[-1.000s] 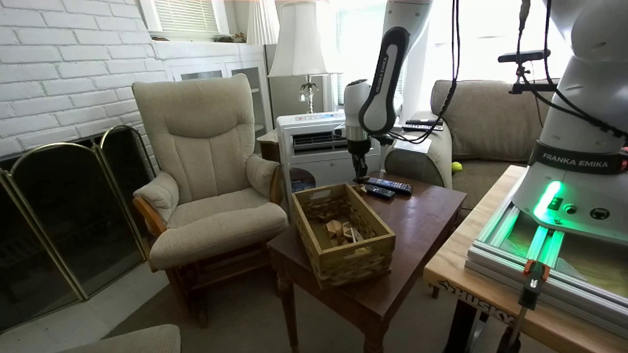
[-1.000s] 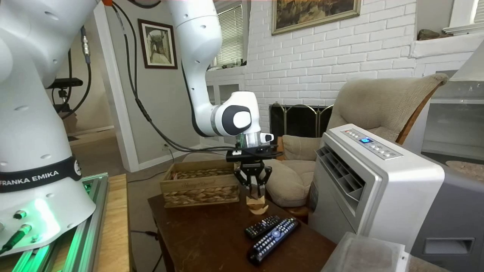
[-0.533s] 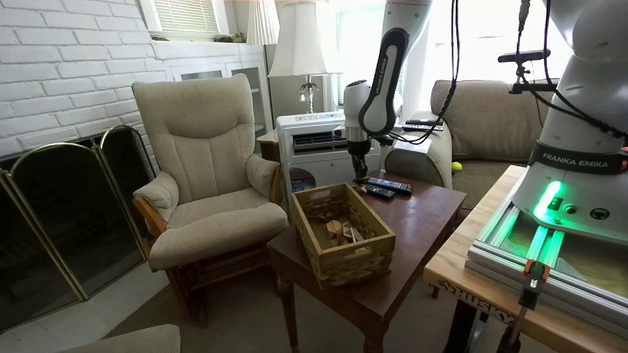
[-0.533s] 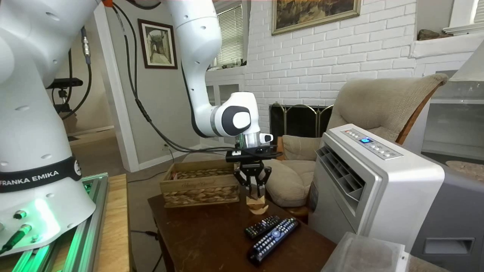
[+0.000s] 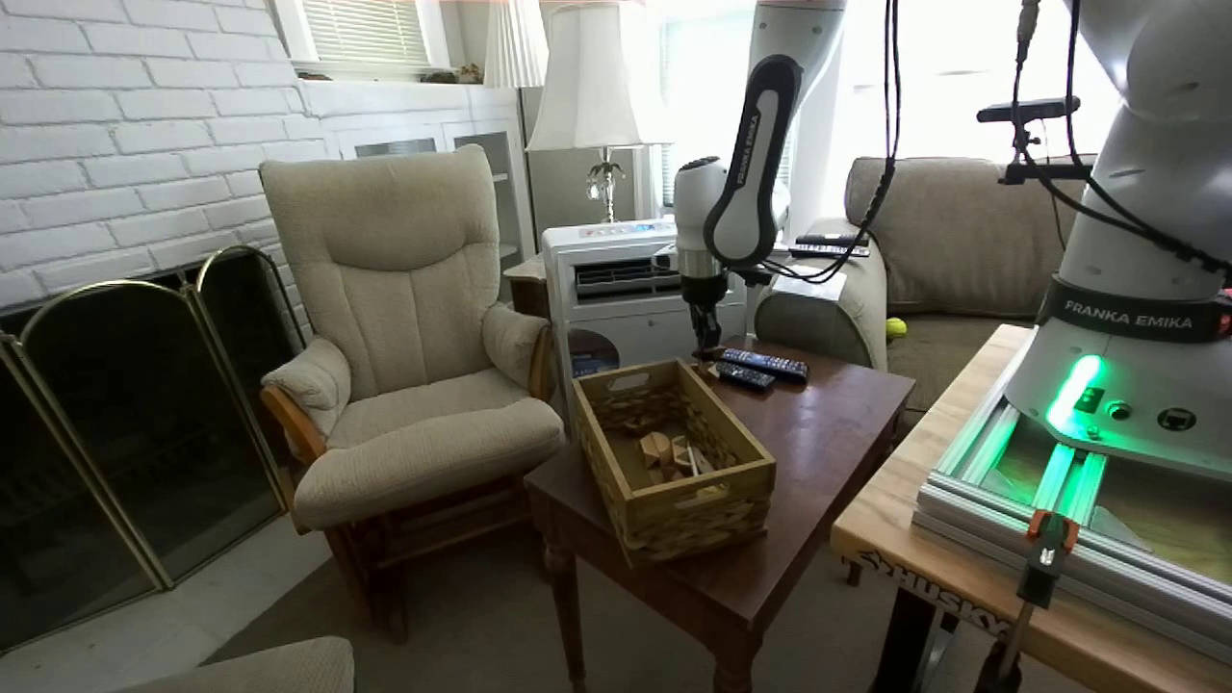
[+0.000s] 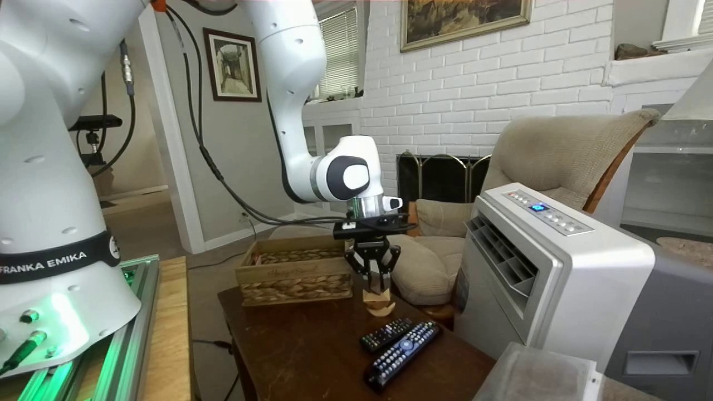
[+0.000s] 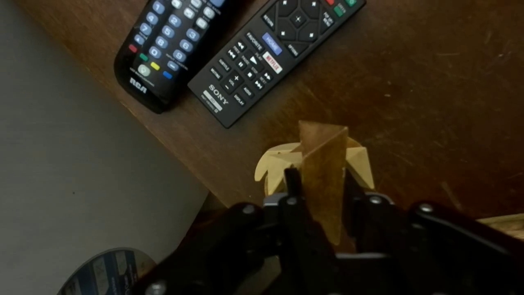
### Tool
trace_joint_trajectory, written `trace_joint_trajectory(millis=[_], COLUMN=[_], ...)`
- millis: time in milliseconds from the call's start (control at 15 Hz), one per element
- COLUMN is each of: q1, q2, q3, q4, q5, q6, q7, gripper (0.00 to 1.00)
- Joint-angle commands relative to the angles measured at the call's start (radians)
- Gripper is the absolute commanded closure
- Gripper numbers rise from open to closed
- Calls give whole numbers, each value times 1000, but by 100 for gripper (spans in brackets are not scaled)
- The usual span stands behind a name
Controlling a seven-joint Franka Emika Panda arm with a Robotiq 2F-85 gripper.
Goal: Remove on object from the basket and put it on top of the tower of objects
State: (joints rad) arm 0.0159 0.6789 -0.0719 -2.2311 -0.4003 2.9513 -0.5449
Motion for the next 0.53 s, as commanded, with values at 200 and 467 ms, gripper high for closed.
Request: trace_joint_trajectory(millis=[200, 467], q1=[18, 22], q2=[29, 34], q3=[-22, -26], q4=[25, 26], q5=[-48, -49], q6=[22, 24], q7=[29, 31], gripper=[94, 69])
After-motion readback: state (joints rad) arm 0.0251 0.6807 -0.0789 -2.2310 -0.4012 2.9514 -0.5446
